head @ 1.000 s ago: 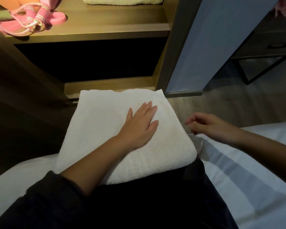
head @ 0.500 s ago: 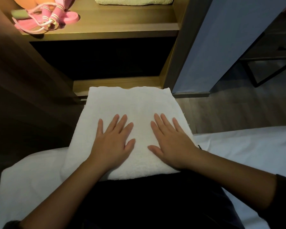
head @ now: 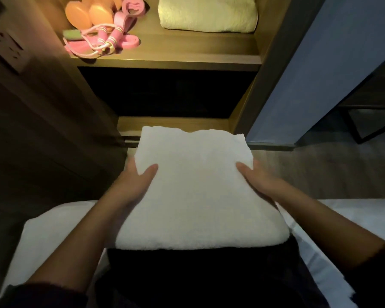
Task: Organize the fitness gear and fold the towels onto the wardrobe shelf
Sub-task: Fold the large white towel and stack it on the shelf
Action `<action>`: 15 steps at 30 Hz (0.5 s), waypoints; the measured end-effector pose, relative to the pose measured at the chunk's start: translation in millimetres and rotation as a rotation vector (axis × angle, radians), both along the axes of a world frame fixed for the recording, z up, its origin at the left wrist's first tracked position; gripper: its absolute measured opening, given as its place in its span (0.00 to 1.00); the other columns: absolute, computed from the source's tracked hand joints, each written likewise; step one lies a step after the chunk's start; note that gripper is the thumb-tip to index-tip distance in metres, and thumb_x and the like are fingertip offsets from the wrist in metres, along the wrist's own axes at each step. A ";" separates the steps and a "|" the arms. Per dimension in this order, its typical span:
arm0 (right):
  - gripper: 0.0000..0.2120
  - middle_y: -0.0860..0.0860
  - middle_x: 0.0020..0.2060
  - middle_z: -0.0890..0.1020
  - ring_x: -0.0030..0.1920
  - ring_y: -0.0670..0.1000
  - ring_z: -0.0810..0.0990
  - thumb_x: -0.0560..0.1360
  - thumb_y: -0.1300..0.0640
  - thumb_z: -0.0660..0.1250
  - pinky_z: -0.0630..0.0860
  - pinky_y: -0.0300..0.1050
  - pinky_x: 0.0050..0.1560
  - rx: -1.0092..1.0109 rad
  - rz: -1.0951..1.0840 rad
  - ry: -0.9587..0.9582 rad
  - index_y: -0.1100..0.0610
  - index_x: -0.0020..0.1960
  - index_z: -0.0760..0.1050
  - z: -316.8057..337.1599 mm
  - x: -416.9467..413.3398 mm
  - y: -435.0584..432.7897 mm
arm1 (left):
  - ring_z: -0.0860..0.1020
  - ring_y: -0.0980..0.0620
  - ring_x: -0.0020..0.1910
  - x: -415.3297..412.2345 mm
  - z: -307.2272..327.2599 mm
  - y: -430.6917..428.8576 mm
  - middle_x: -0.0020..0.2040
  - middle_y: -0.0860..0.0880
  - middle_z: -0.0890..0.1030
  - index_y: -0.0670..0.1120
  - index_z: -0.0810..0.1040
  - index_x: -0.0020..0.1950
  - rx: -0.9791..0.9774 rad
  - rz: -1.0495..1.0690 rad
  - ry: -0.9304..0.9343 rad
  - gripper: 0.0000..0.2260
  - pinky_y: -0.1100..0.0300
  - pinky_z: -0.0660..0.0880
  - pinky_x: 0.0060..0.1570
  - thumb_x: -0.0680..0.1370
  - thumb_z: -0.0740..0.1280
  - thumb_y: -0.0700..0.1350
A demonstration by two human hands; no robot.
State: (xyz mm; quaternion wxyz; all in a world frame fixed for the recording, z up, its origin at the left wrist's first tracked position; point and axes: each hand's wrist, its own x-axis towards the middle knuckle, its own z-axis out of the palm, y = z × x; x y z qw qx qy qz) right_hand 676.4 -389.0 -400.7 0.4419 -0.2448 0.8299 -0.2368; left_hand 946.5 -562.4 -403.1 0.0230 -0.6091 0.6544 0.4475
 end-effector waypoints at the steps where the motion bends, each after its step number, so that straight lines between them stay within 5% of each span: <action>1: 0.27 0.55 0.64 0.77 0.61 0.57 0.78 0.79 0.37 0.58 0.74 0.52 0.59 0.007 -0.154 -0.120 0.54 0.70 0.68 -0.3 -9.9 -10.9 | 0.71 0.39 0.67 -7.4 -0.8 -14.5 0.73 0.43 0.68 0.49 0.56 0.78 0.049 0.121 0.029 0.35 0.47 0.70 0.62 0.77 0.61 0.65; 3: 0.21 0.54 0.50 0.85 0.48 0.56 0.83 0.77 0.37 0.62 0.77 0.50 0.44 0.035 -0.366 -0.274 0.53 0.56 0.77 -0.7 -25.0 -26.1 | 0.74 0.39 0.65 -18.0 -2.1 -38.6 0.70 0.41 0.72 0.44 0.67 0.73 0.193 0.251 0.086 0.33 0.49 0.71 0.62 0.77 0.62 0.66; 6: 0.17 0.52 0.38 0.86 0.41 0.55 0.83 0.77 0.39 0.65 0.73 0.47 0.35 0.027 -0.437 -0.371 0.53 0.50 0.78 -2.9 -35.7 -41.9 | 0.78 0.42 0.51 -24.7 -1.2 -53.3 0.60 0.42 0.79 0.46 0.78 0.54 0.394 0.336 0.209 0.24 0.49 0.72 0.53 0.76 0.63 0.67; 10: 0.16 0.52 0.44 0.85 0.40 0.55 0.84 0.79 0.43 0.64 0.77 0.47 0.35 -0.014 -0.433 -0.310 0.56 0.55 0.77 -2.8 -35.0 -51.8 | 0.77 0.42 0.49 -29.4 -9.0 -66.3 0.59 0.42 0.78 0.43 0.73 0.66 0.132 0.390 0.140 0.28 0.48 0.72 0.49 0.75 0.67 0.61; 13: 0.21 0.53 0.51 0.84 0.49 0.58 0.84 0.78 0.40 0.64 0.80 0.55 0.49 -0.048 -0.355 -0.181 0.55 0.61 0.75 -4.6 -41.5 -37.8 | 0.76 0.45 0.45 -18.5 -19.1 -65.6 0.55 0.43 0.78 0.42 0.74 0.65 0.017 0.349 0.100 0.24 0.51 0.72 0.45 0.77 0.67 0.57; 15: 0.21 0.53 0.49 0.84 0.48 0.57 0.84 0.77 0.38 0.65 0.80 0.52 0.44 -0.031 -0.303 -0.175 0.54 0.59 0.76 -3.4 -46.5 -31.7 | 0.76 0.47 0.43 -6.5 -26.7 -60.8 0.51 0.46 0.78 0.43 0.75 0.64 0.040 0.335 0.089 0.24 0.53 0.72 0.41 0.77 0.67 0.59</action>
